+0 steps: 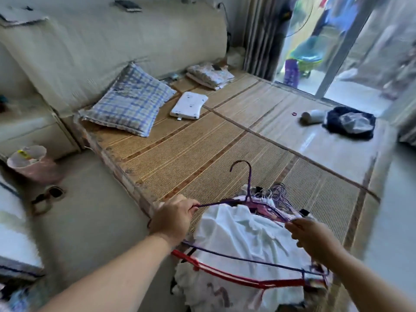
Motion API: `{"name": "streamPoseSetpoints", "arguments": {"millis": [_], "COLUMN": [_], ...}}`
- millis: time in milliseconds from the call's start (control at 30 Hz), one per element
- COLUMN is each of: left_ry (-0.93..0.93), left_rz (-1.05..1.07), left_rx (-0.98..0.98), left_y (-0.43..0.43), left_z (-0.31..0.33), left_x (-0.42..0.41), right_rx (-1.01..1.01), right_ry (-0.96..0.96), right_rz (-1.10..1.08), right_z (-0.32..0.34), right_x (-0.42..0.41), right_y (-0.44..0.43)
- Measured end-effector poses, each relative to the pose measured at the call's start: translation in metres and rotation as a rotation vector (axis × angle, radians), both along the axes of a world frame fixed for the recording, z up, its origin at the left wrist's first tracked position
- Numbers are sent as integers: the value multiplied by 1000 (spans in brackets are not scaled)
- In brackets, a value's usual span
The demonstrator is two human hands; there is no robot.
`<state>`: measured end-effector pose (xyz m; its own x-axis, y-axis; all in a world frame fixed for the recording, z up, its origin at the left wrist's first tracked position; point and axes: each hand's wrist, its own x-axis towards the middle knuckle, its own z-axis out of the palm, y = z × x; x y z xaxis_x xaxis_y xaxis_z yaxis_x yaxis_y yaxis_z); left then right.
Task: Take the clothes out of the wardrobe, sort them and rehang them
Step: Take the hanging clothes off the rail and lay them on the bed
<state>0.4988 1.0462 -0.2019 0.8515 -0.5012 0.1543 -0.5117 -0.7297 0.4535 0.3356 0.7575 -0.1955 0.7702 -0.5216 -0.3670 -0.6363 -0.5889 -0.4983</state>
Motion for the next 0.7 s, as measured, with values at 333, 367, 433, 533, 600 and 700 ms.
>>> {"name": "streamPoseSetpoints", "arguments": {"millis": [333,367,433,533,600,700], "left_ry": [258,265,284,322,339,414], "left_rz": [-21,-12,8,57,63,83], "left_rx": [243,272,327,348,394,414], "left_y": [-162,-171,-183,-194,-195,-188], "left_z": [-47,-51,-58,-68,-75,-78], "left_x": [10,15,23,24,18,6], "right_rx": [-13,9,16,21,19,-5], "right_ry": [86,116,168,181,163,128], "right_rz": [-90,-81,-61,-76,-55,72], "right_z": [-66,-77,-94,-110,-116,-120], "right_x": [-31,-26,-15,2,11,25], "right_y": [-121,-128,-140,-154,-155,-147]}}
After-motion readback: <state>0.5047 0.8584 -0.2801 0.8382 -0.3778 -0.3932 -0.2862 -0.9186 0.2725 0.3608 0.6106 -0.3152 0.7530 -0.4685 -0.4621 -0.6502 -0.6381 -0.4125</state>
